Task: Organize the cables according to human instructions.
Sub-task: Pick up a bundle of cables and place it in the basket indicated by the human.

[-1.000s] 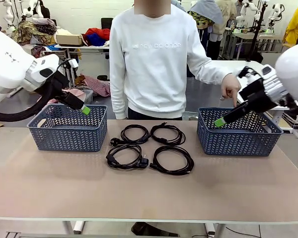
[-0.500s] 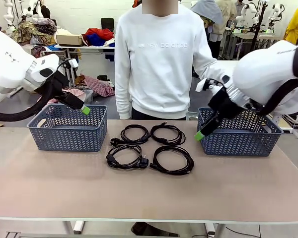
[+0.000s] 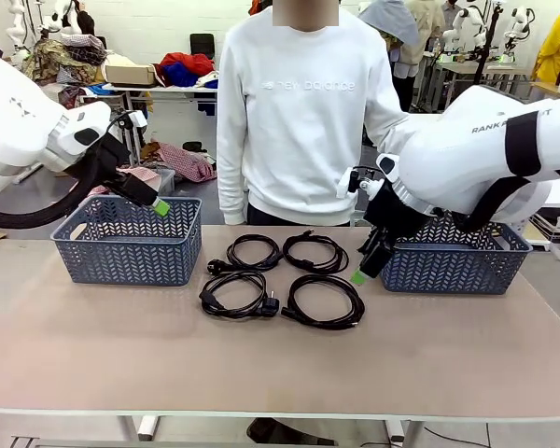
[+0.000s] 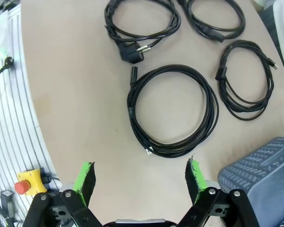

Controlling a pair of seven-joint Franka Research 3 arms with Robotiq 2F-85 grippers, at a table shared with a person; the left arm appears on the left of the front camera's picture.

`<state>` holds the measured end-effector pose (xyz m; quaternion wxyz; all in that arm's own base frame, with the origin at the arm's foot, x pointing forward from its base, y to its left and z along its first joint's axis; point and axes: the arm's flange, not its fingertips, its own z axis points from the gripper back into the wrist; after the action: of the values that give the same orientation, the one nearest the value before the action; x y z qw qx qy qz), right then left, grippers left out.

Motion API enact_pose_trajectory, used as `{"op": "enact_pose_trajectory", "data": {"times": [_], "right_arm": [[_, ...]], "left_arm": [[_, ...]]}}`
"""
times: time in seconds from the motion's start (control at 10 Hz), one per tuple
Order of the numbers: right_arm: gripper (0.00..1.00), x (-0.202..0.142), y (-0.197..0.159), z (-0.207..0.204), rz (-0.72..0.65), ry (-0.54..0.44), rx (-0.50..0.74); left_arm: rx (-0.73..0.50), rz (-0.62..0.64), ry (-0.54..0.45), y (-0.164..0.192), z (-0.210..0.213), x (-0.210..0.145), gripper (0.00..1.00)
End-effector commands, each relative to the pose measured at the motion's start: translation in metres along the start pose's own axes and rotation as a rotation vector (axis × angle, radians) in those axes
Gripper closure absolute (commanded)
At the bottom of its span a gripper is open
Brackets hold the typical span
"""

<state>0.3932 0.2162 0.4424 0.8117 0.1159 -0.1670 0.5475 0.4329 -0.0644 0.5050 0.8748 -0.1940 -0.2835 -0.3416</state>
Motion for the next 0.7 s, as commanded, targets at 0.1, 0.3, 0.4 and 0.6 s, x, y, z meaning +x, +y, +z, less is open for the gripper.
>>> {"op": "enact_pose_trajectory", "data": {"times": [0.1, 0.3, 0.4, 0.6], "right_arm": [[0.0, -0.0008, -0.0007, -0.0003, -0.011, -0.006, 0.008], [0.0, -0.0008, -0.0007, -0.0003, -0.011, -0.006, 0.008], [0.0, -0.0008, -0.0007, -0.0003, -0.011, -0.006, 0.008], [0.0, 0.0035, 0.0028, -0.007, 0.006, 0.045, 0.005]], "left_arm": [[-0.019, -0.013, -0.017, 0.0013, 0.001, -0.0024, 0.0], [-0.019, -0.013, -0.017, 0.0013, 0.001, -0.0024, 0.0], [-0.019, -0.013, -0.017, 0.0013, 0.001, -0.0024, 0.0], [-0.019, -0.013, -0.017, 0.0013, 0.001, -0.0024, 0.0]]}}
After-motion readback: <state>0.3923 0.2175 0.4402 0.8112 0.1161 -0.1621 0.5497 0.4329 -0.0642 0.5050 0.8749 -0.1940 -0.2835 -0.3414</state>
